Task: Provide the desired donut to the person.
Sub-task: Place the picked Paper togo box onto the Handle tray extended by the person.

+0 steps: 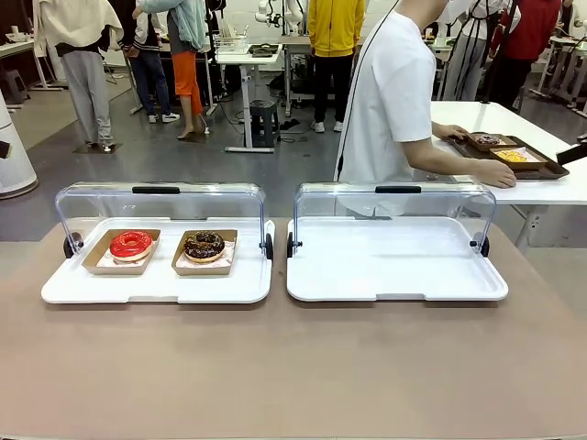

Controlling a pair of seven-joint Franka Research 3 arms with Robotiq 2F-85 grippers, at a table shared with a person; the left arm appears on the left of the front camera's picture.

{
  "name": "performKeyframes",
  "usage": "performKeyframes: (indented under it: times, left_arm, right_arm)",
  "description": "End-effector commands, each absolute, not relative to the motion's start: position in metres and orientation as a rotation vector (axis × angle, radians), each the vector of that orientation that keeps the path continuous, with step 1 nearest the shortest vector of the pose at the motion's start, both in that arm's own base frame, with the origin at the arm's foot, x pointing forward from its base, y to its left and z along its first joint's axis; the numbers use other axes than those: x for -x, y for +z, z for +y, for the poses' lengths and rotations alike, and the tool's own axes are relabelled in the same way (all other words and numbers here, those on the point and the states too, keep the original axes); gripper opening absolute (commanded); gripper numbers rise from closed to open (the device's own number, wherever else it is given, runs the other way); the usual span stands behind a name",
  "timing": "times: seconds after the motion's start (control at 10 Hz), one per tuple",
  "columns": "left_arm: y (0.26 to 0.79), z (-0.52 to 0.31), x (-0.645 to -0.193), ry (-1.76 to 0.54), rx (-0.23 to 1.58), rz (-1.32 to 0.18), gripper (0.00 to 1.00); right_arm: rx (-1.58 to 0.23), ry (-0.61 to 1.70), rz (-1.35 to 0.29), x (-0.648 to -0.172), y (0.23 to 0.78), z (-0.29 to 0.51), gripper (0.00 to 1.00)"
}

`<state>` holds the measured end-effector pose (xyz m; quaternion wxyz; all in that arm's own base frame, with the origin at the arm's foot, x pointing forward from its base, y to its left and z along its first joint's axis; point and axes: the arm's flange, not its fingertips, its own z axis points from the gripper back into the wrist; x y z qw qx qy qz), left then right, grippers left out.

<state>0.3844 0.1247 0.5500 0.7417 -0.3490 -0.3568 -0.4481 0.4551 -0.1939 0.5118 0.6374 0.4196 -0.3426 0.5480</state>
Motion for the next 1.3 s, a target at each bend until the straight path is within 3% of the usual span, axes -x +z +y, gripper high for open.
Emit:
performKeyframes:
  times: [0.0, 1.2]
  left_arm:
    - [0.5514, 0.1247, -0.3841, -0.983, 0.774, -0.796, 1.00]
    - [0.5514, 0.1247, -0.3841, -0.983, 0.774, -0.796, 1.00]
  right_arm:
    - [-0.957, 1.247, -0.785, -0.4535, 0.5118, -0.1954, 1.00]
    - [-0.957, 1.247, -0.785, -0.4535, 0.5118, -0.1954, 1.00]
